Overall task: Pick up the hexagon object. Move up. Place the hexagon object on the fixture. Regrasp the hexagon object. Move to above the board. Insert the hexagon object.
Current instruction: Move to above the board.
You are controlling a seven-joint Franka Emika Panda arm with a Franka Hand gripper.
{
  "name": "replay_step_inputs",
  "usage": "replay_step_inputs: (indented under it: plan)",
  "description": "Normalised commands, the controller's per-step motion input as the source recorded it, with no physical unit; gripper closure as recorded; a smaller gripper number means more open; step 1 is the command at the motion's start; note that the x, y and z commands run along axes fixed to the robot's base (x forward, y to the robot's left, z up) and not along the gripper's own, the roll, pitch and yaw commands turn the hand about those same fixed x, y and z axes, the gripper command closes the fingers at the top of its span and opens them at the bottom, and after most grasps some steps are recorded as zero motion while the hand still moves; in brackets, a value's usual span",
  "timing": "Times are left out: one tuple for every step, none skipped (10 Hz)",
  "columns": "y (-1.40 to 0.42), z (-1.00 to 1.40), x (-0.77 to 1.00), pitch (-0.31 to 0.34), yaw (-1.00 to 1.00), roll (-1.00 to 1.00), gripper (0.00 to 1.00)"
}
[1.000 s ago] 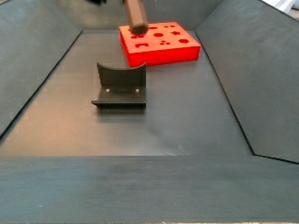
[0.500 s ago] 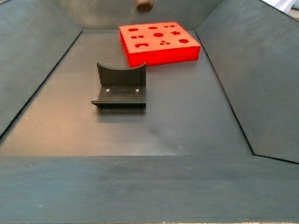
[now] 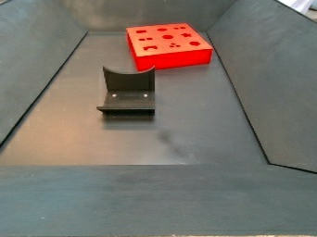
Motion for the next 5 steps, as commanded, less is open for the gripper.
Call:
replay_step_inputs:
  plan:
    - [-1.0,0.37,-0.5,-0.174,-0.12,-1.0,1.0]
    - [-0.72,0.27,-0.39,-0.17,-0.13,-1.0,1.0]
    - [-0.34,0.13,-0.22,-0.162,-0.13,-1.0,1.0]
    - [-0.14,0.05,-0.13,-0.152,-0.13,-1.0,1.0]
    - [-0.07,0.04,-0.09,-0.133,-0.12,-0.91,1.0]
